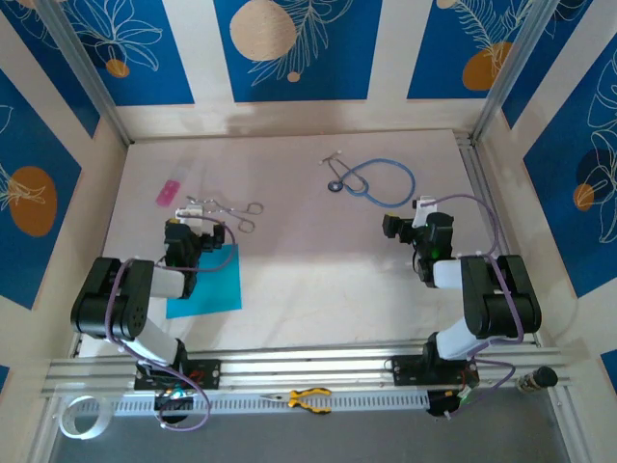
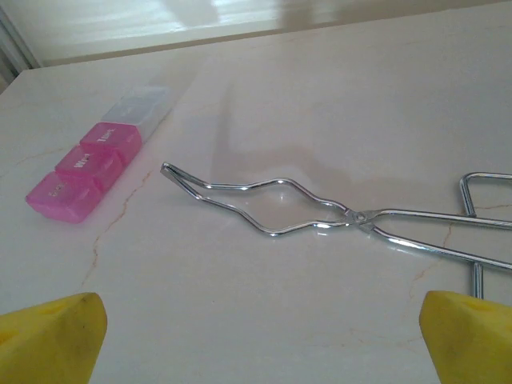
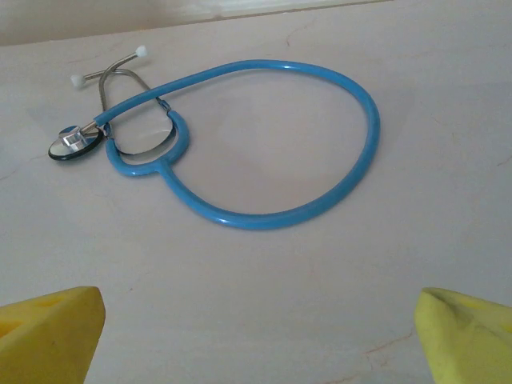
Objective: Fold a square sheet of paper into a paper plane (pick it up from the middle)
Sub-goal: Move the square sheet of paper to the bottom-center of the table.
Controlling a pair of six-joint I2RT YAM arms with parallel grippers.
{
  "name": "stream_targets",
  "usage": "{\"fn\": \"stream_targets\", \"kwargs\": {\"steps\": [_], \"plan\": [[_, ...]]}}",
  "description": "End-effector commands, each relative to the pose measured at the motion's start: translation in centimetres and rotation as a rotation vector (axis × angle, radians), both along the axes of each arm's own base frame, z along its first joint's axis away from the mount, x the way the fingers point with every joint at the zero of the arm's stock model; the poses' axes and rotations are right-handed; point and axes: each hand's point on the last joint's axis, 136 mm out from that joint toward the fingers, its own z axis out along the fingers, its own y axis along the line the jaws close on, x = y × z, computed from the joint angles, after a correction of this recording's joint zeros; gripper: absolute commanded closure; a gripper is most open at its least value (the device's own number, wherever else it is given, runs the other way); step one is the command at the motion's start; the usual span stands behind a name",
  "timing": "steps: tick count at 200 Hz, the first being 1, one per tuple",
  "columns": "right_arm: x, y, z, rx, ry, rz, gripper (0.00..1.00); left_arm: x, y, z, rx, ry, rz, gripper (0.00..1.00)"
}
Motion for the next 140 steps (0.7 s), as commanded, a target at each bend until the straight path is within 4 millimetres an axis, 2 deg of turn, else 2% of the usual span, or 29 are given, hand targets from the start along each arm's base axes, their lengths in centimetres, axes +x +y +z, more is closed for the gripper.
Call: {"fn": "stream_targets", "kwargs": {"steps": [1,140], "plan": [[0.38,-0.16,0.82,0.003,-0.032,-0.016,0.01,0.45,0.21,0.67,0.001,-0.024,0.012,0.00],[0.42,-0.14,0.76,0.015,-0.025,-0.006,0.01,0.57,0.20,0.75,-0.001,-0.024,0.011,0.00]]}}
